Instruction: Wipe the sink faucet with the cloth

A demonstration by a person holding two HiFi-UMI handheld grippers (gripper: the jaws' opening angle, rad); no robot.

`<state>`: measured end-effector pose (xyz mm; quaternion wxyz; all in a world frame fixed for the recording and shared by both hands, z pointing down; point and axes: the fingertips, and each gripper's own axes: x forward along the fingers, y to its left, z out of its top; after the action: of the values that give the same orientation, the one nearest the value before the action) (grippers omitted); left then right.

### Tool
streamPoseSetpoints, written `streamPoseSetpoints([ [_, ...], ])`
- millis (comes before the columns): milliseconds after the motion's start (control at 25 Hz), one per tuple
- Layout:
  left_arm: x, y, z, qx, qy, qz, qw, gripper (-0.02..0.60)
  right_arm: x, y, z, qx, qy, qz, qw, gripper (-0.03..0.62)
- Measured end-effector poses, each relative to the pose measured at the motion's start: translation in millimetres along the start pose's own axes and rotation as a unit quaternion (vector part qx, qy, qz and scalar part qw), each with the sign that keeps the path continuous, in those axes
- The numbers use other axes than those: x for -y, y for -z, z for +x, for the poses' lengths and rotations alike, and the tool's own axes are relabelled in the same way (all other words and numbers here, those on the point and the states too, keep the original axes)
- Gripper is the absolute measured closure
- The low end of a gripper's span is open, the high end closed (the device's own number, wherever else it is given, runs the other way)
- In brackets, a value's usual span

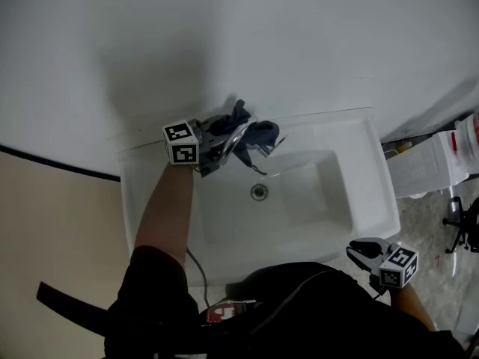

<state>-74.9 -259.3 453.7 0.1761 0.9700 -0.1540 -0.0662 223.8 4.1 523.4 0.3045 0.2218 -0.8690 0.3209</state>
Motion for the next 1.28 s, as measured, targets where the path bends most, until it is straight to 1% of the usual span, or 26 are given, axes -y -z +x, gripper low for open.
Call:
streamPoseSetpoints([
  [80,-2,5,1,-0.01,-0.012,-0.007,0.9999,0.506,-1,-1,-1,0.004,0.004,0.006,1.0,0.531],
  [160,-3,5,2,-0.006,-0.022,-0.01,0.9997,0.506,2,0,-1,0.005,0.007,0.012,1.0,0.531],
  [240,-6,9,3,-0.008,-0.037,-0.011,0.9992,0.506,6,7,1,0.0,0.0,0.011,1.0,0.531],
  [280,-10,15,4,-0.021,-0.05,-0.01,0.9985,0.506,7,9,2,-0.002,-0.005,0.009,1.0,0.531],
  [360,-21,33,5,-0.063,-0.081,-0.011,0.9946,0.507,7,6,3,-0.005,-0.01,0.006,1.0,0.531],
  [400,-29,45,3,-0.09,-0.101,-0.016,0.9907,0.508,6,4,4,-0.006,-0.01,0.003,1.0,0.53],
  [480,-48,73,-5,-0.146,-0.146,-0.022,0.9783,0.507,4,0,4,-0.008,-0.008,-0.006,1.0,0.53],
  [520,-54,83,-8,-0.16,-0.159,-0.023,0.9739,0.506,3,-2,3,-0.008,-0.006,-0.009,1.0,0.53],
  [560,-55,85,-8,-0.158,-0.159,-0.023,0.9742,0.508,2,-4,1,-0.007,-0.004,-0.012,1.0,0.531],
  [600,-51,80,-6,-0.144,-0.149,-0.021,0.9782,0.506,1,-5,0,-0.005,-0.001,-0.014,1.0,0.53],
  [680,-35,58,-1,-0.107,-0.113,-0.005,0.9878,0.508,-1,-5,-5,-0.001,0.004,-0.019,1.0,0.53],
  [760,-16,35,2,-0.089,-0.069,0.021,0.9934,0.507,-3,-4,-8,0.001,0.009,-0.023,1.0,0.531],
  [840,-3,20,2,-0.095,-0.037,0.043,0.9939,0.508,-7,-3,-8,0.004,0.012,-0.027,1.0,0.53],
  [920,5,13,-5,-0.112,-0.021,0.053,0.9921,0.508,-12,-3,-9,0.008,0.012,-0.031,0.999,0.531],
  [1000,10,11,-16,-0.133,-0.022,0.053,0.9894,0.508,-16,-7,-10,0.012,0.01,-0.037,0.999,0.531],
  [1120,22,11,-43,-0.153,-0.046,0.042,0.9863,0.508,-23,-18,-9,0.028,0.0,-0.052,0.998,0.53],
  [1200,36,9,-68,-0.148,-0.072,0.029,0.9859,0.508,-30,-30,-9,0.045,-0.009,-0.062,0.997,0.531],
  [1280,58,10,-92,-0.132,-0.098,0.013,0.9864,0.508,-34,-44,-10,0.061,-0.019,-0.076,0.995,0.53],
])
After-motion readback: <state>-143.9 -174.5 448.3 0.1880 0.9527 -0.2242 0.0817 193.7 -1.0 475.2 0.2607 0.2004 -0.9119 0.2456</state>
